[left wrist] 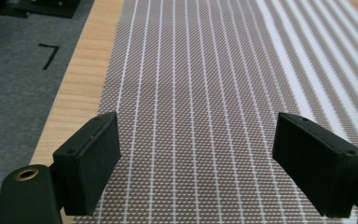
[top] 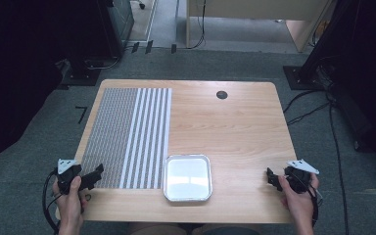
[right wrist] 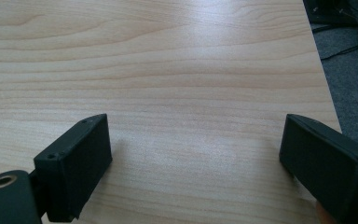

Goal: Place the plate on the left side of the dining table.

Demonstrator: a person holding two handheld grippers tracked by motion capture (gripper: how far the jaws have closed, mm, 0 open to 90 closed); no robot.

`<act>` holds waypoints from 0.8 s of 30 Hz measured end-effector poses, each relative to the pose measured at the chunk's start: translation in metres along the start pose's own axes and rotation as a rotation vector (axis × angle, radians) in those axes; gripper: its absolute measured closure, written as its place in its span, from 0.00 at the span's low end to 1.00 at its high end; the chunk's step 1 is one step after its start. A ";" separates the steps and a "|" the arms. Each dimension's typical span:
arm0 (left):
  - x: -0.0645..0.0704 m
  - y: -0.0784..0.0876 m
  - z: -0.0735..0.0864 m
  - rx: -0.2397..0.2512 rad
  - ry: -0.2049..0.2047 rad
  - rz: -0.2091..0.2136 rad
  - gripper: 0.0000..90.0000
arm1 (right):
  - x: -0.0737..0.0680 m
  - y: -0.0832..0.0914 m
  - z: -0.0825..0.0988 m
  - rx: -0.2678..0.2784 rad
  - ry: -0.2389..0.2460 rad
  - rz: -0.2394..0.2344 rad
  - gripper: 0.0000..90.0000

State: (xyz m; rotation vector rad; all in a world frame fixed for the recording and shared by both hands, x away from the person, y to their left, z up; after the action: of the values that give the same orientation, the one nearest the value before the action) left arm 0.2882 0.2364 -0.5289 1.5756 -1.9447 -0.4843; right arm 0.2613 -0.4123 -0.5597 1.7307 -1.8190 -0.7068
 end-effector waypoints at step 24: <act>0.057 -0.004 -0.016 0.058 -0.028 0.087 0.17 | -0.025 0.018 -0.016 0.121 -0.063 0.048 0.16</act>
State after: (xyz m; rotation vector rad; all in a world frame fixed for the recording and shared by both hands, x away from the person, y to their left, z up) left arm 0.2940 0.1815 -0.5075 1.5196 -2.0558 -0.4198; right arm 0.2606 -0.3870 -0.5358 1.7527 -1.9761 -0.6500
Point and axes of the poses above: each handheld gripper's, and its own axes: y roughly backward along the jaws, z roughly out of its underside, x roughly to its right, the point moved 5 cm from there along -y, roughly forward along the jaws, and after that the axes turned 4 degrees about z, right-handed, at the moved point
